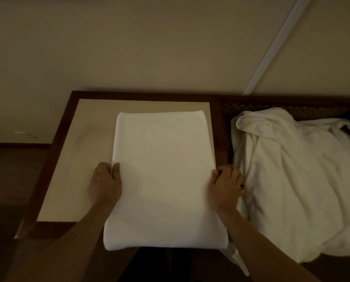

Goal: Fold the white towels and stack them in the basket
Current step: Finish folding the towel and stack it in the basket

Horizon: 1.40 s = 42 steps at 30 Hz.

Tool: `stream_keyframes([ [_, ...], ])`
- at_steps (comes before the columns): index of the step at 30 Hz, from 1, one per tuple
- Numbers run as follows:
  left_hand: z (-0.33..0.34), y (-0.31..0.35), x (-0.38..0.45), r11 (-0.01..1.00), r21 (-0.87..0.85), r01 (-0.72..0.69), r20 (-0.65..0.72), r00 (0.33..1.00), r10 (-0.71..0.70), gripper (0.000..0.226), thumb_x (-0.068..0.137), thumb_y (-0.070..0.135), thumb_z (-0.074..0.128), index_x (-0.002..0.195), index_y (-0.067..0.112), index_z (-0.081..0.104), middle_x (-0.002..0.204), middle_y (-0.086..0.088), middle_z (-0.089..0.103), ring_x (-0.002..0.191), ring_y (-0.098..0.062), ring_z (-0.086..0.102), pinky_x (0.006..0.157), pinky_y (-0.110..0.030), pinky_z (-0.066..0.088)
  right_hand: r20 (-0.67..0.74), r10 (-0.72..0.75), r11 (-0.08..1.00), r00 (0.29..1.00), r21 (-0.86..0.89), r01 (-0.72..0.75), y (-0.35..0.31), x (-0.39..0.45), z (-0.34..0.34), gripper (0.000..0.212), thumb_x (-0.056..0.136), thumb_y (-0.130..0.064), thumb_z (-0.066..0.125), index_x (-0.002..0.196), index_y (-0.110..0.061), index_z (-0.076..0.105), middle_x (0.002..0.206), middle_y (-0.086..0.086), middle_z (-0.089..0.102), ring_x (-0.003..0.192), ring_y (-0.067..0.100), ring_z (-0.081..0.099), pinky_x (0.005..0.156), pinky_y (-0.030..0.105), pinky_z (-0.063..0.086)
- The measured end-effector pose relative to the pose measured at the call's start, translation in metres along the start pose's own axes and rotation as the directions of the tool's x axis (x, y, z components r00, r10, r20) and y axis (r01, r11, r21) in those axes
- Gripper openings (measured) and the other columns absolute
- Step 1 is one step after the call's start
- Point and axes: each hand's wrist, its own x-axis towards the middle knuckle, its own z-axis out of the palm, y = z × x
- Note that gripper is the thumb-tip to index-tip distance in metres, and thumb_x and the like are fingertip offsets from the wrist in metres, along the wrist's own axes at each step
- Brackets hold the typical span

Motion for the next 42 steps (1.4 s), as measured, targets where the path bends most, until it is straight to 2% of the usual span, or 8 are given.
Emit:
stream_keyframes([
  [3, 0.001, 0.004, -0.005, 0.988, 0.080, -0.134, -0.086, 0.986, 0.141, 0.037, 0.100, 0.033, 0.053, 0.127, 0.008, 0.052, 0.128, -0.018, 0.057, 0.113, -0.040, 0.054, 0.093, -0.054, 0.044, -0.020, -0.142, 0.989, 0.990, -0.038, 0.141, -0.010, -0.008, -0.007, 0.050, 0.096, -0.032, 0.043, 0.143, -0.016, 0.046, 0.156, 0.012, 0.037, 0.145, 0.034, 0.033, 0.108, 0.062, 0.028],
  [6, 0.015, 0.008, -0.010, 0.878, 0.182, -0.442, 0.150, 0.895, 0.420, 0.060, 0.101, 0.047, 0.036, 0.153, 0.017, 0.036, 0.162, -0.008, 0.031, 0.148, -0.032, 0.029, 0.118, -0.055, 0.022, 0.203, -0.458, 0.876, 0.865, -0.065, 0.479, -0.019, -0.019, 0.001, 0.067, 0.101, -0.047, 0.031, 0.161, -0.021, 0.016, 0.170, 0.002, 0.007, 0.156, 0.027, 0.003, 0.119, 0.064, 0.007],
  [11, 0.025, -0.001, -0.002, 0.805, 0.277, -0.525, 0.334, 0.838, 0.431, 0.075, 0.098, 0.065, 0.014, 0.162, 0.025, 0.010, 0.170, 0.003, -0.002, 0.156, -0.022, -0.001, 0.123, -0.056, 0.003, 0.378, -0.237, 0.936, 0.895, -0.159, 0.315, -0.009, -0.007, 0.012, 0.073, 0.096, -0.063, 0.003, 0.160, -0.031, -0.009, 0.167, -0.015, -0.015, 0.155, 0.026, -0.013, 0.117, 0.070, 0.001],
  [17, 0.028, 0.020, 0.005, 0.853, 0.332, -0.403, 0.331, 0.896, 0.294, 0.085, 0.093, 0.067, 0.002, 0.162, 0.017, 0.005, 0.169, -0.001, -0.008, 0.156, -0.027, -0.008, 0.122, -0.057, -0.007, 0.300, -0.251, 0.942, 0.920, -0.142, 0.303, -0.033, 0.006, 0.011, 0.072, 0.097, -0.051, 0.015, 0.162, -0.020, 0.008, 0.170, -0.001, -0.001, 0.156, 0.029, -0.005, 0.117, 0.069, 0.004],
  [20, 0.033, 0.034, 0.028, 0.829, 0.311, -0.465, 0.336, 0.869, 0.362, 0.084, 0.095, 0.066, 0.004, 0.162, 0.015, 0.008, 0.169, -0.005, -0.004, 0.156, -0.029, -0.007, 0.123, -0.057, -0.005, 0.383, -0.426, 0.861, 0.820, -0.108, 0.498, -0.053, 0.033, 0.018, 0.069, 0.101, -0.056, 0.015, 0.162, -0.026, 0.003, 0.169, -0.004, -0.007, 0.155, 0.025, -0.011, 0.119, 0.066, -0.002],
  [28, 0.049, 0.070, 0.117, 0.808, 0.324, -0.492, 0.369, 0.852, 0.372, 0.086, 0.090, 0.071, -0.002, 0.161, 0.023, -0.010, 0.168, -0.001, -0.020, 0.154, -0.026, -0.018, 0.123, -0.055, -0.009, 0.431, -0.316, 0.895, 0.845, -0.161, 0.417, -0.088, 0.131, 0.035, 0.075, 0.098, -0.067, 0.011, 0.158, -0.031, -0.016, 0.162, -0.013, -0.029, 0.152, 0.024, -0.026, 0.116, 0.069, -0.010],
  [38, 0.069, 0.114, 0.221, 0.805, 0.320, -0.500, 0.359, 0.850, 0.385, 0.091, 0.086, 0.076, 0.002, 0.162, 0.026, -0.002, 0.169, 0.003, -0.014, 0.155, -0.025, -0.012, 0.122, -0.058, -0.004, 0.421, -0.279, 0.909, 0.863, -0.173, 0.378, -0.146, 0.221, 0.062, 0.081, 0.093, -0.074, 0.018, 0.159, -0.034, -0.006, 0.167, -0.016, -0.013, 0.153, 0.028, -0.018, 0.116, 0.069, -0.010],
  [42, 0.073, 0.129, 0.261, 0.756, 0.382, -0.531, 0.350, 0.841, 0.414, 0.094, 0.082, 0.082, 0.011, 0.158, 0.027, 0.016, 0.167, -0.002, 0.011, 0.152, -0.028, 0.010, 0.122, -0.059, 0.006, 0.431, -0.266, 0.911, 0.862, -0.180, 0.372, -0.160, 0.256, 0.071, 0.083, 0.087, -0.078, 0.023, 0.157, -0.035, 0.012, 0.167, -0.010, 0.008, 0.154, 0.033, -0.001, 0.115, 0.070, -0.004],
])
